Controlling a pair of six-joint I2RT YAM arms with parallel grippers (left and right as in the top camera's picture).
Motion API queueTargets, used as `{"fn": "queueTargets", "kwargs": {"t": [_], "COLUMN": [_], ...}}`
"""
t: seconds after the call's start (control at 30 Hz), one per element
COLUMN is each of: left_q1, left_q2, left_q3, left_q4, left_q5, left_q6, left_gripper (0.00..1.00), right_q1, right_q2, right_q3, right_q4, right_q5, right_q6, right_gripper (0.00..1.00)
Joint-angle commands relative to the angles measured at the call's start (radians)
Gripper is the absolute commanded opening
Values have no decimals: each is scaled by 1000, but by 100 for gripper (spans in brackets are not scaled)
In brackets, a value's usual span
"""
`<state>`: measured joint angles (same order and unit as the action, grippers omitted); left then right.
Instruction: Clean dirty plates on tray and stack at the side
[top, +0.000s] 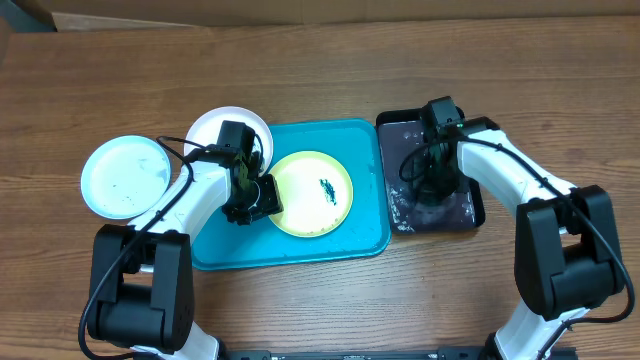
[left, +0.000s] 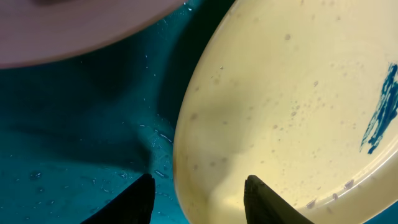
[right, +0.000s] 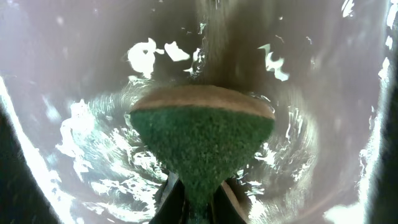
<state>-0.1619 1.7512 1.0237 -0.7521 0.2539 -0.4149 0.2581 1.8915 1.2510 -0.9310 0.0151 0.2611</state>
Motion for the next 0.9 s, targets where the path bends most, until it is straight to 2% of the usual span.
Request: {"fn": "queueTargets", "kwargs": {"t": [0.0,0.1,0.2,0.4,0.53,0.63,0.87], "left_q1": [-5,-5,-5,-5,-14,-31,-51], "left_q2": [1,1,1,1,1,3,3], "left_q3": [21,21,21,18,9,1,-2], "left_q4": [1,1,6,24,40,52,53], "left_q5": [0,0,-2,-3,-8,-53,-99], "left_q6": [11,11,11,11,11,11,-5], "left_gripper": [48,48,47,47,41,29,22], "right_q1": [5,5,5,5,5,5,5], "right_q2": [-6,-6,-6,-5,-5,-5,-5], "right_q3": [138,215,256,254,254,254,254], "right_q4": [-56,-110,-139,-153,-163,-171,-175], "right_q5": [6,-2,-2,-2,-2,-2,-1], "right_q6": [-19,-82,-83,-82,-79,-79,-79], "right_gripper": [4,4,4,4,4,4,4]}}
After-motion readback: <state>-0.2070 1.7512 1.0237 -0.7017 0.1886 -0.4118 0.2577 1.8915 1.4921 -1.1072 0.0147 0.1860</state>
